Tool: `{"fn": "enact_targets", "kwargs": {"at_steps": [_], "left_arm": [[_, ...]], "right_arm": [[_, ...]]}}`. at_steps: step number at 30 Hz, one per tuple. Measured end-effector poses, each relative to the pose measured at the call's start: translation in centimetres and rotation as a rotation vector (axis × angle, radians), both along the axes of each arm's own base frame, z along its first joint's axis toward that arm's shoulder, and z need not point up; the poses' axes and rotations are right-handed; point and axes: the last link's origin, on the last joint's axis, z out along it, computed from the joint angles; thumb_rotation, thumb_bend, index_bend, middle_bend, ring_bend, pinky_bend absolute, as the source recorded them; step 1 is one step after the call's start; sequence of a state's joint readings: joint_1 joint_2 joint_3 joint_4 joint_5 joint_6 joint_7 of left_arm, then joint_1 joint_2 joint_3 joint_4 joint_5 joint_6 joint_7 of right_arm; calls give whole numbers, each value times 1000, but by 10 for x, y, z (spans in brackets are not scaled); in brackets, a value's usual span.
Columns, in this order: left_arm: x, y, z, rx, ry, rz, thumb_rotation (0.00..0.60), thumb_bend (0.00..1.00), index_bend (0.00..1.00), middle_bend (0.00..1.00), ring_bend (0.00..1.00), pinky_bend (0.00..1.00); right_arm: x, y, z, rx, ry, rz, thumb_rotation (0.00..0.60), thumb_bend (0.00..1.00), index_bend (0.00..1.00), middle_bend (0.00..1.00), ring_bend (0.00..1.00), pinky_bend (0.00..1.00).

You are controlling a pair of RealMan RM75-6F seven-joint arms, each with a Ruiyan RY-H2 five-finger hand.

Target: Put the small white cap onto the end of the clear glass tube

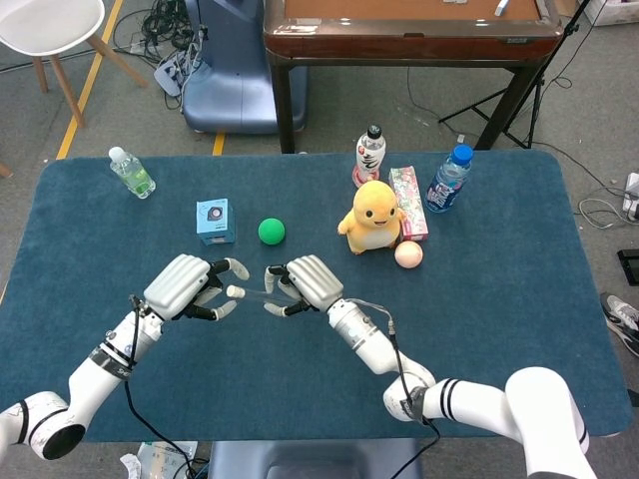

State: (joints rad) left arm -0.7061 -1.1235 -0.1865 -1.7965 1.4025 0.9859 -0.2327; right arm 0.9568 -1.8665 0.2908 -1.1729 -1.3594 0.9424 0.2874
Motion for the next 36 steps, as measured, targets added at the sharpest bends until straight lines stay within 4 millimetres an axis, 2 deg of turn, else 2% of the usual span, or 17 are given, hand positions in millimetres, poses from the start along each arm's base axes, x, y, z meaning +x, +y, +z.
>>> {"fn": "enact_targets", "kwargs": {"at_steps": [4, 11, 19, 24, 36], "left_arm": [[-2, 0, 2, -12, 10, 7, 600, 293, 38, 953, 978, 951], [-14, 6, 9, 7, 15, 43, 600, 293, 33, 907, 876, 920], [-32, 6, 13, 34, 61, 70, 600, 293, 33, 888, 840, 903], [-40, 4, 11, 43, 79, 80, 600, 293, 33, 886, 835, 900], [-51, -1, 7, 30, 87, 105, 600, 293, 33, 882, 830, 897]], "right_arm": [[-7, -1, 5, -8, 54, 8, 600, 487, 622, 953, 1000, 968], [-26, -3, 21, -12, 210, 25, 600, 489, 622, 953, 1000, 968], [-52, -10, 38, -28, 436, 15, 600, 488, 622, 952, 1000, 968], [-66, -14, 35, -28, 533, -20, 600, 488, 622, 943, 1000, 968], [-91, -20, 12, -67, 662, -55, 600, 486, 622, 915, 1000, 968]]}}
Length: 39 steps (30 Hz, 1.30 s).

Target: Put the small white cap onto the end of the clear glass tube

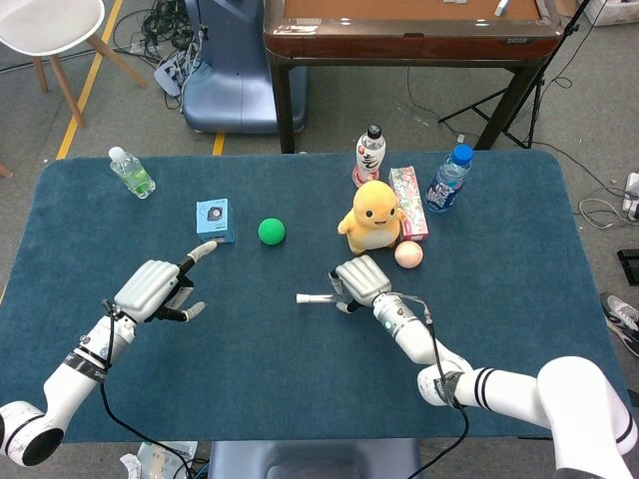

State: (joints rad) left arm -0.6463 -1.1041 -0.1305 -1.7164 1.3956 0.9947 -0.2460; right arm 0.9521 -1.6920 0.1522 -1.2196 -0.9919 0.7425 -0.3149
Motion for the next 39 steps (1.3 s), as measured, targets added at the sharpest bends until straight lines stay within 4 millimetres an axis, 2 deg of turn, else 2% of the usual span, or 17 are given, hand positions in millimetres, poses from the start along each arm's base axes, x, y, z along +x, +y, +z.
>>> {"fn": "enact_targets", "kwargs": {"at_steps": [7, 11, 14, 17, 21, 27, 30, 36, 39], "left_arm": [[0, -1, -4, -9, -3, -1, 600, 293, 33, 881, 829, 897], [1, -2, -5, -13, -4, -3, 600, 293, 33, 881, 829, 897], [0, -2, -5, -13, -2, -1, 600, 293, 33, 881, 829, 897], [0, -2, -5, -10, -3, 1, 600, 293, 33, 881, 829, 897], [-2, -1, -2, 0, -8, 8, 600, 293, 33, 879, 826, 897], [-15, -1, 5, 22, 2, 42, 600, 293, 35, 823, 778, 874], [-27, -4, 9, 41, 32, 70, 600, 293, 54, 760, 720, 805], [-54, -15, 18, 121, 112, 113, 600, 293, 125, 602, 611, 631], [-68, -23, 22, 174, 145, 135, 600, 293, 125, 548, 574, 595]], "right_arm": [[-10, 3, -6, -10, 17, -4, 600, 411, 517, 902, 1000, 968], [-12, 4, -8, -14, 24, -3, 600, 401, 480, 894, 1000, 968], [-12, 5, -10, -18, 28, -4, 600, 351, 407, 886, 1000, 968], [-11, 5, -9, -23, 24, -3, 600, 282, 328, 879, 1000, 968], [-8, 5, -1, -39, 0, -1, 600, 240, 271, 874, 1000, 968], [-7, 11, 32, -91, -63, 19, 600, 239, 264, 847, 977, 968], [-15, 19, 61, -144, -98, 22, 600, 239, 264, 804, 906, 968], [-55, 46, 131, -300, -131, -12, 600, 239, 271, 695, 760, 937], [-80, 66, 159, -368, -122, -45, 600, 239, 283, 647, 690, 882]]}}
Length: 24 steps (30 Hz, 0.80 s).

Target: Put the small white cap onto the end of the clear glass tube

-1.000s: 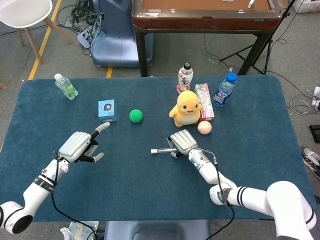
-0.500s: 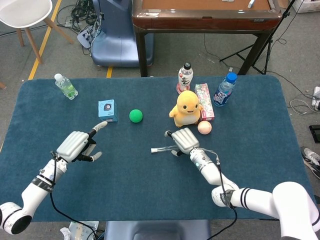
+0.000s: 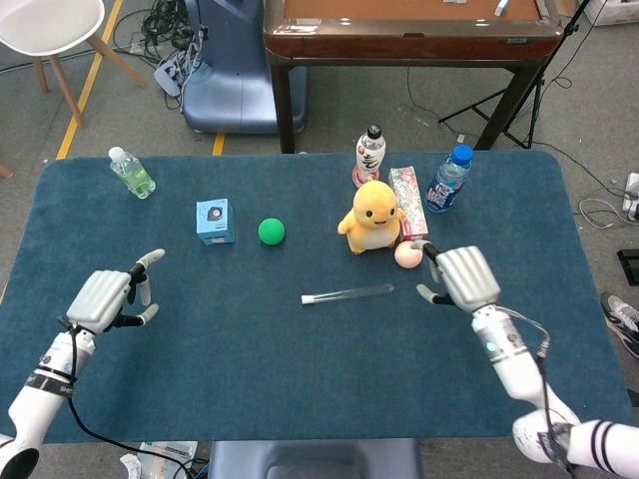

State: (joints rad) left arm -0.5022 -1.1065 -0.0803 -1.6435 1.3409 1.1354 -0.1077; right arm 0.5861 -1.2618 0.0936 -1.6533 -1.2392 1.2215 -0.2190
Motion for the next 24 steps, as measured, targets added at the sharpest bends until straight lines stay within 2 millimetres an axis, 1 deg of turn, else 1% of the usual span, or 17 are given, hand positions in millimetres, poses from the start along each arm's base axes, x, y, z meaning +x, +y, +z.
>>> {"fn": "enact_targets", "kwargs": {"at_steps": [1, 4, 8, 9, 11, 12, 13, 14, 15, 16, 18, 24], "left_arm": [[-4, -3, 1, 15, 8, 7, 600, 293, 125, 535, 563, 585], [-15, -13, 3, 63, 24, 25, 600, 293, 136, 523, 552, 575], [-24, -29, 5, 125, 35, 33, 600, 293, 160, 520, 549, 569], [-27, -35, 5, 143, 41, 33, 600, 293, 160, 517, 546, 562], [-31, -45, 5, 169, 51, 34, 600, 293, 160, 501, 532, 532], [-34, -52, 5, 185, 58, 34, 600, 293, 159, 481, 511, 498], [-36, -59, 4, 194, 63, 36, 600, 293, 157, 447, 477, 449], [-38, -65, 3, 201, 67, 39, 600, 293, 156, 426, 456, 422], [-40, -73, 2, 206, 72, 42, 600, 293, 152, 399, 429, 390], [-41, -79, 1, 208, 74, 45, 600, 293, 150, 383, 415, 373], [-42, -87, 0, 210, 75, 49, 600, 293, 148, 368, 403, 353], [-40, -100, 0, 216, 81, 46, 600, 293, 148, 362, 398, 338]], "right_arm": [[-9, 8, 9, -22, 2, -16, 600, 239, 285, 638, 678, 876], [-30, 29, 24, -71, 9, -50, 600, 239, 287, 633, 672, 875], [-54, 56, 38, -117, 31, -92, 600, 239, 292, 625, 661, 859], [-59, 62, 40, -120, 36, -100, 600, 239, 293, 610, 642, 827], [-69, 74, 44, -115, 46, -112, 600, 239, 293, 540, 555, 675], [-72, 78, 45, -112, 51, -114, 600, 240, 293, 513, 520, 616], [-75, 82, 45, -108, 57, -113, 600, 239, 293, 480, 473, 538], [-77, 85, 45, -105, 59, -113, 600, 239, 293, 458, 438, 484], [-78, 87, 45, -104, 59, -111, 600, 239, 293, 442, 407, 435], [-79, 89, 45, -103, 56, -108, 600, 239, 293, 436, 394, 413], [-79, 91, 45, -105, 52, -105, 600, 239, 293, 432, 383, 391], [-77, 95, 41, -104, 43, -99, 600, 240, 293, 431, 383, 390]]}}
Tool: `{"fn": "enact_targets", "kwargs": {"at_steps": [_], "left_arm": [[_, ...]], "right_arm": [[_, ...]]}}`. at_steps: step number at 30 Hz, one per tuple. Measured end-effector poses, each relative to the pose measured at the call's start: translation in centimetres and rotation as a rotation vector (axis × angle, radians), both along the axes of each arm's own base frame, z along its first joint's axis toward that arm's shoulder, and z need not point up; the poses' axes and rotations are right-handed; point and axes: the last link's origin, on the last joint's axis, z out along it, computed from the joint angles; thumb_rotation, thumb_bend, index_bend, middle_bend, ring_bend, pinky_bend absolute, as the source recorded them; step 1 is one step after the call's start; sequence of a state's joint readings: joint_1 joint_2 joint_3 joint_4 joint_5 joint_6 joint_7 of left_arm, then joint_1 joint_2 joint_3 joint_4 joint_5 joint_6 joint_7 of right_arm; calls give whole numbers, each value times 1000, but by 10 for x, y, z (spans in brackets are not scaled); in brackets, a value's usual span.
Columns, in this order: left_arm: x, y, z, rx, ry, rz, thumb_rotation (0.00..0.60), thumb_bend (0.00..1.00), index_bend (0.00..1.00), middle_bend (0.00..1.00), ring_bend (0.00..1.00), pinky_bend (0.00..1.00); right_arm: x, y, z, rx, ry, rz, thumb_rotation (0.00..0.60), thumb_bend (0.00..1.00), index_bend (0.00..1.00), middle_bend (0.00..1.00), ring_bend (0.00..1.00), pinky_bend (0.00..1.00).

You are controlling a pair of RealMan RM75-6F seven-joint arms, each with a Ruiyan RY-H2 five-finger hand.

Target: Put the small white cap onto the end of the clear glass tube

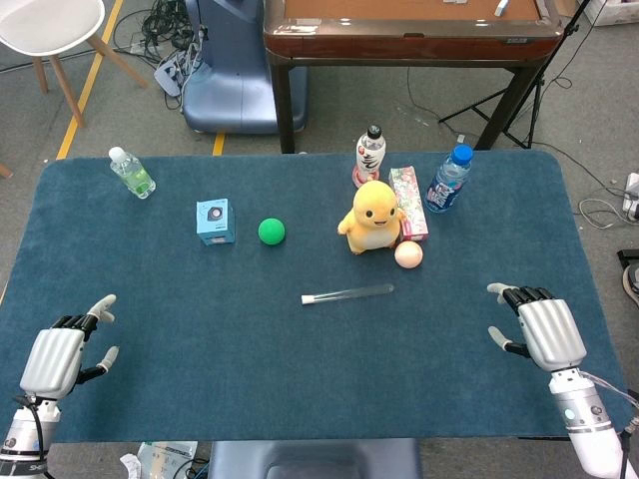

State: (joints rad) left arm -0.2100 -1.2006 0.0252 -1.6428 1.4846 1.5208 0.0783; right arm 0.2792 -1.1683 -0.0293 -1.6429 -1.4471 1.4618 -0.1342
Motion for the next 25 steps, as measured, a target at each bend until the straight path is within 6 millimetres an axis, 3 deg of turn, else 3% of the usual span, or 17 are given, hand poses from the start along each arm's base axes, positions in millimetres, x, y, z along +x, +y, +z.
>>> {"fn": "enact_targets", "kwargs": {"at_steps": [25], "left_arm": [[4, 1, -6, 35, -19, -13, 600, 293, 148, 362, 398, 338]], "right_arm": [[2, 12, 3, -28, -31, -66, 600, 239, 293, 431, 382, 390]]}}
